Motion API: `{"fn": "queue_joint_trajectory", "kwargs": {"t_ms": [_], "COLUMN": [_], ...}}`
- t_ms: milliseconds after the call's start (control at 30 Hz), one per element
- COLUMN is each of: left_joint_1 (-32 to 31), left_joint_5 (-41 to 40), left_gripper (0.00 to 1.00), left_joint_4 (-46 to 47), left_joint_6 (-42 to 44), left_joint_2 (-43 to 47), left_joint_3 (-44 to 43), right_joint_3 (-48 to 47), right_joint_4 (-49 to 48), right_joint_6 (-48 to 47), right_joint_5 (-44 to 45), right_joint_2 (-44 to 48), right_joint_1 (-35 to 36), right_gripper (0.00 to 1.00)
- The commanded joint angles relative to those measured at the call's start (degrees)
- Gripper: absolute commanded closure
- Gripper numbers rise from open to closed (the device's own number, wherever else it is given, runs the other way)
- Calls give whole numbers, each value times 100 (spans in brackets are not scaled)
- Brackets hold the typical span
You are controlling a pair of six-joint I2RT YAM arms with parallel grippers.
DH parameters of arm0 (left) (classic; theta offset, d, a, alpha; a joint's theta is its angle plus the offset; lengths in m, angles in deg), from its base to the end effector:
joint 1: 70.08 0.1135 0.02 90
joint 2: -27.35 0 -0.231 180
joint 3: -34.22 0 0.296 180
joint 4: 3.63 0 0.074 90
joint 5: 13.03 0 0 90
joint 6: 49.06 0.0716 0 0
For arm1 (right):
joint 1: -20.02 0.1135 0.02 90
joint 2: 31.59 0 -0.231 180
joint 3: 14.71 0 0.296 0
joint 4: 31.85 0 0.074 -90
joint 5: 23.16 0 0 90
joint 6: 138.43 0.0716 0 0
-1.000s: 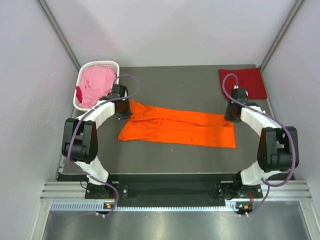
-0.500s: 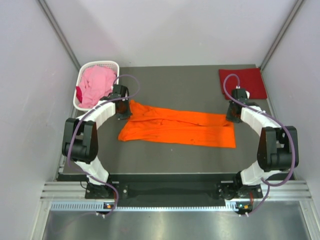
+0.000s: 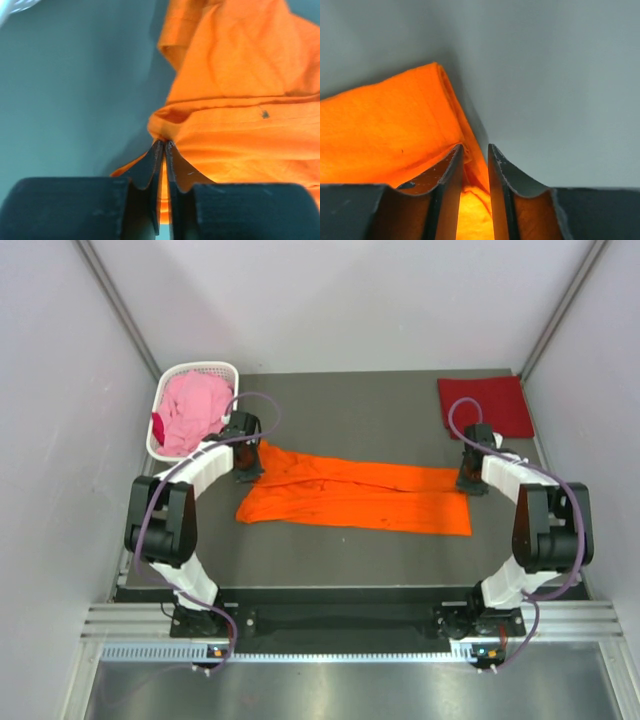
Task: Fold and stack the t-shirts
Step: Fold the tshirt
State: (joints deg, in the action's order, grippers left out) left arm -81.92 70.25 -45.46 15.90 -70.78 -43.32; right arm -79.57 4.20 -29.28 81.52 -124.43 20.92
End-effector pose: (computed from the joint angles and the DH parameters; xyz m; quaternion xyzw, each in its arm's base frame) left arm 0.3902 -0.0732 0.1095 -0.1253 0.9615 -0.0213 0.2437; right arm 0.3558 -0.0126 0.0765 0.1816 0.9497 -0.0838 0.2411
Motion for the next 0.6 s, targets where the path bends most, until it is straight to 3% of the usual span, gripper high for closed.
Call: {"fn": "queue_joint_trajectory", "kwargs": {"t_ms": [0, 167, 300, 467, 567], "left_joint_1": [6, -38, -283, -442, -653], "left_joint_5": [-504, -769, -586, 1405, 1683], "left_gripper": [87, 78, 73, 76, 77], "left_joint_4": [-423, -933, -934, -161, 190], "left_joint_6": [-37, 157, 245, -27, -264], "left_joint_2": [223, 233, 408, 453, 365], "left_joint_3": [-375, -1175, -1282, -782, -545], "right_joint_3": [-448, -1055, -889, -240, -45], "right_joint_4": [594, 2218, 2714, 2566, 2416], "right_joint_6": [218, 1185, 2019, 2846, 3111], "right_joint_5": [299, 449, 159, -596, -615], "right_joint_2": [458, 740, 969, 1075, 970], "right_joint_1": [-47, -468, -486, -372, -188], "right_gripper": [71, 72, 73, 72, 71]}}
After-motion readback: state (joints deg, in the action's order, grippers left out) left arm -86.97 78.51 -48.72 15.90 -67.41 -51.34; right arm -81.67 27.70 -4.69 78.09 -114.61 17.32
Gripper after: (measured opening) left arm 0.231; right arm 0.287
